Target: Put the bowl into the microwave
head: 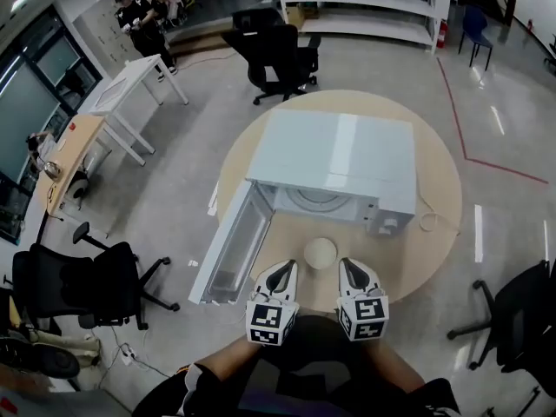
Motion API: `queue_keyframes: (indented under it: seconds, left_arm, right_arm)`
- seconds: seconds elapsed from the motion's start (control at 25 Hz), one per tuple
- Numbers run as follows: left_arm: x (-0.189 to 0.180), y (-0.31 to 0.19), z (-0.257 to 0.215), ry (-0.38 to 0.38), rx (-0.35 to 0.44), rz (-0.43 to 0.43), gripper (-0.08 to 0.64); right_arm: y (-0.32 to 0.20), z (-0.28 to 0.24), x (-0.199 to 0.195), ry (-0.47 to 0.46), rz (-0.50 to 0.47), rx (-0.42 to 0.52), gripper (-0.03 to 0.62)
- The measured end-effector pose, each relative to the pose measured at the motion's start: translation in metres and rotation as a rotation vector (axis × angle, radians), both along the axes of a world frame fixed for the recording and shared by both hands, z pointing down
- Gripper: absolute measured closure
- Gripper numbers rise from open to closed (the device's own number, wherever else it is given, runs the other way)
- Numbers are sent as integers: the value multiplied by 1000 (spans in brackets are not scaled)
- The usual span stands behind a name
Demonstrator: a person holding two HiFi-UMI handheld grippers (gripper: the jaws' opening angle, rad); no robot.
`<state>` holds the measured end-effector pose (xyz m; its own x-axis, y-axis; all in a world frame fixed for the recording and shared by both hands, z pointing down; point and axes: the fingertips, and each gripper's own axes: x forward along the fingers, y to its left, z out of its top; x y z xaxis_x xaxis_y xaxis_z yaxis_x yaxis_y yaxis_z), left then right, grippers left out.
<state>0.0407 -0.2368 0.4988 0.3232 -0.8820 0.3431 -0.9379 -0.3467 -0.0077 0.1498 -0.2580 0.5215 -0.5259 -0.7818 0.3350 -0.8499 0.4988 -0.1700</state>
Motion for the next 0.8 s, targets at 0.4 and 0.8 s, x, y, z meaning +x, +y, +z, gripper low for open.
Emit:
queue_keyframes:
  seconds: [0.4, 0.8]
  left_arm:
    - [-10, -13, 12, 10, -38, 15, 514]
    - [-23, -26, 46, -5, -82, 23, 514]
  right_arm:
    - [0, 24, 6, 40, 48, -91, 575]
    - [-8, 70, -1, 69, 52, -209, 575]
